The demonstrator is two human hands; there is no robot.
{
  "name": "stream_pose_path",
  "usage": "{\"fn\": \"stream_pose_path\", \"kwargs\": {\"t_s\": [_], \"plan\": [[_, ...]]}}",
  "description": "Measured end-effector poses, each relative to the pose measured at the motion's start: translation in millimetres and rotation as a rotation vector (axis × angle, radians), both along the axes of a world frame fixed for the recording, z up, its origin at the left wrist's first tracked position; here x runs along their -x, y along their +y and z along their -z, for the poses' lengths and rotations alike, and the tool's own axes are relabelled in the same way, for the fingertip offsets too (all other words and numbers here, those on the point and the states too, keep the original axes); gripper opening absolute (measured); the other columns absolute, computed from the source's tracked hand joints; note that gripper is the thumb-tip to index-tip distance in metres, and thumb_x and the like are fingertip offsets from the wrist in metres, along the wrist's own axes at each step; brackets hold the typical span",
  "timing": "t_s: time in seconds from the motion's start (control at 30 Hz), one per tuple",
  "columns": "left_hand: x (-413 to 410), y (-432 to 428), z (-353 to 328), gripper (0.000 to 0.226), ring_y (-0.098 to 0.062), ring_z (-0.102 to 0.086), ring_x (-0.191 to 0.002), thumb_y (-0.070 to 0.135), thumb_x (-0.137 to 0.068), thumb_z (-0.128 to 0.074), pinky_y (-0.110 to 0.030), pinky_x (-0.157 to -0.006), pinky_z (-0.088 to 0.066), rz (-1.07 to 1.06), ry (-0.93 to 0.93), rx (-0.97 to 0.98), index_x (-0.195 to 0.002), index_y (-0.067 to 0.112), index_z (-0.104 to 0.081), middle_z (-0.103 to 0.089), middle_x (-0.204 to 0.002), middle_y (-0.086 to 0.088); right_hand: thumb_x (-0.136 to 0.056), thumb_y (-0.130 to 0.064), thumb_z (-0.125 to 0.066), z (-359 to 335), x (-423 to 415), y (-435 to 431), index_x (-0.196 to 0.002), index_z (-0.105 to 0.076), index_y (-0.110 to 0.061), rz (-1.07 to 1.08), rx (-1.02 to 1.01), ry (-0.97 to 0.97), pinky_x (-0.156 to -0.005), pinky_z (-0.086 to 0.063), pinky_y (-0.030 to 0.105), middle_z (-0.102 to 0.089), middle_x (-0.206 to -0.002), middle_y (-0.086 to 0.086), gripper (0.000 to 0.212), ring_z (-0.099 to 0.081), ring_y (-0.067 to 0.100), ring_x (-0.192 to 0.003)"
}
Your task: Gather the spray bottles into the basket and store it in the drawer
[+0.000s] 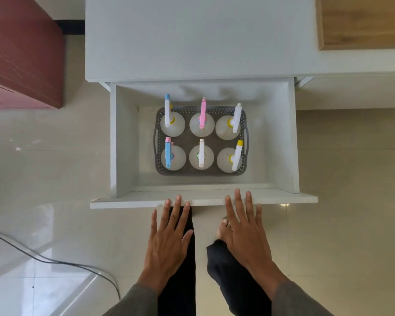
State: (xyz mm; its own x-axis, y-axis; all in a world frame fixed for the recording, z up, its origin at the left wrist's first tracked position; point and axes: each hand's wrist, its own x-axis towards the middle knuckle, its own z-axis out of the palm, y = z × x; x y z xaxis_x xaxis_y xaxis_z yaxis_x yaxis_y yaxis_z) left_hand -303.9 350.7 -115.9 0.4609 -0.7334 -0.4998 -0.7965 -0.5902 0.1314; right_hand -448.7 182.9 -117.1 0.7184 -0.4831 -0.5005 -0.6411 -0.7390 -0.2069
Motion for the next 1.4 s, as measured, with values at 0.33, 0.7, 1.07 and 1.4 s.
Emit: {"fn": "stream_pose_path", "kwargs": {"t_s": [0.33, 0.7, 1.07, 1.4], "plan": [[-45.0, -44.8, 8.5, 0.071, -0.03, -0.004, -0.153, 0.047, -0.098, -0.036, -0.055, -0.121, -0.011, -0.032, -0.013, 0.027, -0.158, 0.021, -0.008, -0.003, -0.167, -0.006, -0.089, -0.052, -0.061, 5.0, -47.4, -43.7, -0.159, -0.002, -0.018, -0.058, 0.071, 0.038, -0.122, -0.015, 0.06, 0.0, -0.167, 0.016, 0.098, 0.001, 0.04, -0.154], [-115.8, -105.1, 9.6, 0.07, -0.03, -0.007, -0.153, 0.051, -0.098, -0.025, -0.054, -0.121, -0.01, -0.004, -0.014, 0.09, -0.158, 0.021, -0.008, -0.006, -0.167, -0.007, -0.08, -0.044, -0.071, 6.7, -118.0, -100.6, -0.159, -0.014, -0.014, -0.059, 0.155, 0.053, -0.121, -0.017, 0.061, -0.005, -0.167, 0.019, 0.102, -0.002, 0.042, -0.153], [-174.1, -157.6, 19.8, 0.074, -0.031, 0.0, -0.153, 0.059, -0.098, -0.018, -0.058, -0.121, -0.012, 0.025, -0.051, 0.127, -0.158, 0.02, -0.003, 0.001, -0.167, -0.008, -0.086, -0.047, -0.066, 17.7, -176.9, -150.5, -0.158, 0.004, -0.016, -0.036, 0.226, 0.015, -0.123, -0.009, 0.061, 0.011, -0.166, 0.018, 0.105, 0.011, 0.041, -0.152], [-219.1, -207.2, 9.2, 0.069, -0.03, 0.002, -0.154, 0.053, -0.1, -0.021, -0.057, -0.121, -0.007, 0.077, -0.189, 0.231, -0.158, 0.019, -0.003, 0.005, -0.167, -0.009, -0.087, -0.035, -0.067, 21.2, -206.0, -187.3, -0.16, -0.004, -0.019, -0.093, 0.363, -0.102, -0.12, -0.002, 0.066, 0.001, -0.168, 0.014, 0.097, -0.001, 0.036, -0.155]]}}
